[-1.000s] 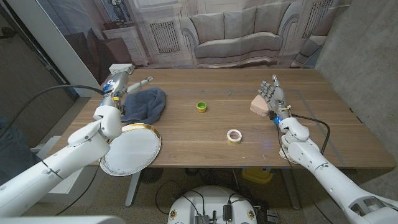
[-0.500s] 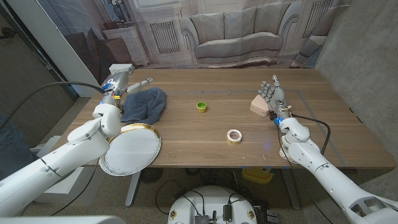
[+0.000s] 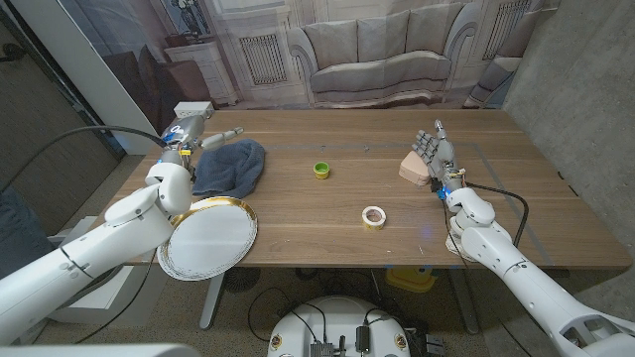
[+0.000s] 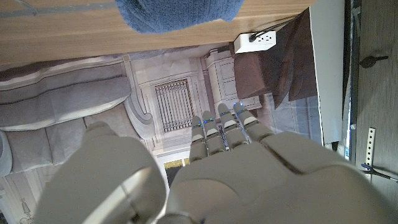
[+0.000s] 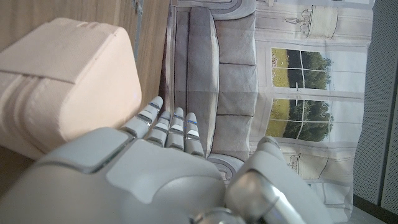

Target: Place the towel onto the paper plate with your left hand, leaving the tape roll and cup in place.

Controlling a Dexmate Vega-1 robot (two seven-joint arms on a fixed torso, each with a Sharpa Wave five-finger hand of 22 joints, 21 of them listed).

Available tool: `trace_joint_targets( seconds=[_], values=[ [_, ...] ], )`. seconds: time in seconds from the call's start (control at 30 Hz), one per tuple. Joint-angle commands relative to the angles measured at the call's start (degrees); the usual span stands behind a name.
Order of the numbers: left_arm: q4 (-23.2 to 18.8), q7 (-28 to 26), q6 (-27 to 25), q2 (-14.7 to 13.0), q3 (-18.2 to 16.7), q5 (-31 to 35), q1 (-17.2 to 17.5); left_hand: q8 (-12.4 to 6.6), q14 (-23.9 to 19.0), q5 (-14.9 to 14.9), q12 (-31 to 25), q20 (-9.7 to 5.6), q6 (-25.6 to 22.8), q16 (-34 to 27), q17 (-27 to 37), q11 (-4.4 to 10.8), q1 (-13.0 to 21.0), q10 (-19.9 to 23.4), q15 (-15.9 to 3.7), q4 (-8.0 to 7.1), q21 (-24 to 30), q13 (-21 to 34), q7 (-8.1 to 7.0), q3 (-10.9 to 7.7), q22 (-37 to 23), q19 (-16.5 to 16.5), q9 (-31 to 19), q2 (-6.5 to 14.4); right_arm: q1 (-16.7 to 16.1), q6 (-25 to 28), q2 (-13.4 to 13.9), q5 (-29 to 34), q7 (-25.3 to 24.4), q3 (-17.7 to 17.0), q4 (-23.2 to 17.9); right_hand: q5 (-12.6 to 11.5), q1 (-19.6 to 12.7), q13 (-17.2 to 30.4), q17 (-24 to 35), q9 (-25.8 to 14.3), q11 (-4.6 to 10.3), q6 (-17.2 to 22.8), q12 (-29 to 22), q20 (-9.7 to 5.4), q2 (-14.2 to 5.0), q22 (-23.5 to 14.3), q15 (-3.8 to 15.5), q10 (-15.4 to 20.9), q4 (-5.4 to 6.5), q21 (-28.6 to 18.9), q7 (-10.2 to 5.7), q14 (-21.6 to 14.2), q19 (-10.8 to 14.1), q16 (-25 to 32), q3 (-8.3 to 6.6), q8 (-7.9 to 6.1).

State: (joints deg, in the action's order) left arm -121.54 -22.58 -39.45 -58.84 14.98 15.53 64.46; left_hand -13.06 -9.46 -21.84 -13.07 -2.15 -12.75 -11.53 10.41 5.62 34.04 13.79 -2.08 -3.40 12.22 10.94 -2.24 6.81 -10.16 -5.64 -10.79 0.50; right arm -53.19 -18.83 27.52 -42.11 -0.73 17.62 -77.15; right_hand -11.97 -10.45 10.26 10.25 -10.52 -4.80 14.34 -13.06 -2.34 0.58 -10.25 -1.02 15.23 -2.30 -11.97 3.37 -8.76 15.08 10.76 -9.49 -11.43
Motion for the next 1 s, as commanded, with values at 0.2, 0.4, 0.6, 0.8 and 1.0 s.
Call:
trace_joint_targets(
  seconds=[0.2, 0.4, 0.6, 0.8, 1.0],
  values=[
    [-0.97, 3.30, -4.80, -1.80, 2.55, -1.50, -2.81, 1.31, 0.69, -0.96, 1.33, 1.98, 1.77, 0.74, 0.06, -1.97, 0.88, -1.77, -1.31, 0.73, -0.07, 0.16, -1.08, 1.10, 0.05, -1.83, -0.16, -1.66, -0.26, 0.66, 0.16, 0.06, -0.56, 0.07, -0.73, 0.13, -0.12, 0.31, 0.26, -0.24, -0.24, 0.20, 0.15, -0.58, -0.01, -0.33, -0.29, 0.27, -0.33, 0.14, -0.33, 0.04, -0.20, -0.03, 0.08, 0.00],
    [-1.51, 4.20, -6.61, -2.85, 3.55, -1.61, -3.82, 1.75, 1.15, -1.10, 1.52, 2.88, 2.92, 0.84, 0.12, -2.40, 0.89, -2.34, -1.11, 0.73, -0.16, 0.20, -1.10, 1.48, 0.05, -2.03, -0.20, -1.92, 0.21, 0.44, -0.14, 0.23, -0.31, 0.30, -0.04, 0.13, -0.13, 0.32, 0.26, -0.24, -0.18, 0.23, 0.19, -0.55, -0.03, -0.33, -0.36, 0.24, -0.35, 0.19, -0.34, 0.07, -0.31, -0.05, 0.10, 0.01],
    [-1.81, 4.81, -8.09, -3.55, 4.56, -1.76, -4.83, 1.95, 1.67, -1.18, 1.72, 3.49, 3.59, 0.96, 0.15, -2.44, 0.82, -3.00, -0.91, 0.74, -0.29, 0.23, -0.89, 1.90, 0.04, -2.02, -0.23, -2.34, 0.40, 0.55, -0.48, 0.07, -0.52, 0.32, 0.22, 0.13, -0.14, 0.32, 0.26, -0.24, -0.22, 0.29, 0.20, -0.58, -0.06, -0.33, -0.39, 0.28, -0.37, 0.21, -0.39, 0.08, -0.31, -0.06, 0.12, 0.00],
    [-1.89, 5.44, -9.16, -4.13, 5.69, -1.79, -6.09, 2.21, 2.21, -1.24, 1.91, 3.99, 4.52, 1.05, 0.18, -2.55, 0.78, -3.71, -0.80, 0.78, -0.40, 0.25, -0.82, 2.34, 0.04, -2.00, -0.25, -2.84, 0.50, 0.49, -0.63, 0.02, -0.47, 0.35, 0.59, 0.13, -0.15, 0.32, 0.27, -0.25, -0.27, 0.26, 0.23, -0.54, -0.08, -0.34, -0.49, 0.27, -0.39, 0.23, -0.37, 0.08, -0.35, -0.06, 0.13, 0.03],
    [-1.57, 5.99, -10.17, -4.14, 6.93, -1.89, -7.61, 2.37, 2.64, -1.29, 1.99, 4.60, 5.31, 1.09, 0.19, -2.73, 0.78, -4.24, -0.48, 0.86, -0.44, 0.27, -0.85, 2.78, 0.04, -2.14, -0.27, -3.38, 0.07, 0.59, -0.53, 0.14, -0.95, 0.32, 0.01, 0.14, -0.17, 0.33, 0.27, -0.25, -0.18, 0.29, 0.25, -0.50, -0.11, -0.34, -0.44, 0.29, -0.41, 0.25, -0.38, 0.06, -0.37, -0.05, 0.16, 0.03]
  ],
)
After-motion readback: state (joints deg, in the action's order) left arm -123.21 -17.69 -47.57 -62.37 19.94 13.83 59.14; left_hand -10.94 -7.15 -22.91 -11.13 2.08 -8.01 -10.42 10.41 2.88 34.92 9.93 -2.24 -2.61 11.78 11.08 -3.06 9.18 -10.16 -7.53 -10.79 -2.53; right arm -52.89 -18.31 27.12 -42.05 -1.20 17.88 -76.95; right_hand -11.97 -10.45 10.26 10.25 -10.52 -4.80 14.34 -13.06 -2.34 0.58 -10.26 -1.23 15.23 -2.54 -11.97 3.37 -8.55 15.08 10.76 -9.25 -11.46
